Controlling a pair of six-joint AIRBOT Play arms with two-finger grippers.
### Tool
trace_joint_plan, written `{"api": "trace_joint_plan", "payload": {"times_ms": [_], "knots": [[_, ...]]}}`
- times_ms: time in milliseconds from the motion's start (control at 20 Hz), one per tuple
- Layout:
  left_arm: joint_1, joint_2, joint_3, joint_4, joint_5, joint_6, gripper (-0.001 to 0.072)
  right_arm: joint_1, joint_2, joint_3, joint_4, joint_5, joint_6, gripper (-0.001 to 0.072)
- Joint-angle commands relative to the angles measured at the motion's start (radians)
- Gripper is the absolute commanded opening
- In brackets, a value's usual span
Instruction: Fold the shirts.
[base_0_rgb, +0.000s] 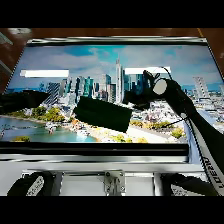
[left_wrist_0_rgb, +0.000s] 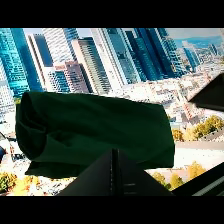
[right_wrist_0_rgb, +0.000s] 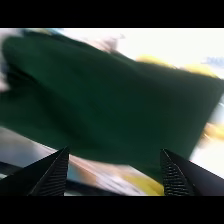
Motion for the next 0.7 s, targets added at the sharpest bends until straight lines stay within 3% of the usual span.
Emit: {"api": "trace_joint_plan", "payload": {"times_ms": [0, 100, 400, 600, 650], "knots": [[0.002, 0.016, -0.003, 0.004, -0.001, 0.002, 0.004, -0.047, -0.02, -0.069, -0.158, 0.232, 0.089, 0.0678], [0.002, 0.016, -0.003, 0.005, 0.0, -0.002, 0.004, -0.047, -0.07, -0.096, -0.087, 0.177, 0.074, 0.0678], [0.002, 0.018, -0.002, 0.004, 0.002, -0.039, 0.004, -0.046, -0.196, -0.097, 0.221, -0.056, -0.121, 0.0678], [0.002, 0.018, -0.002, -0.002, 0.003, -0.04, 0.004, -0.042, -0.246, -0.097, 0.319, -0.076, -0.196, 0.0669], [0.002, 0.018, -0.002, -0.011, 0.003, -0.04, 0.004, -0.042, -0.253, -0.097, 0.319, -0.08, -0.199, 0.0548]]}}
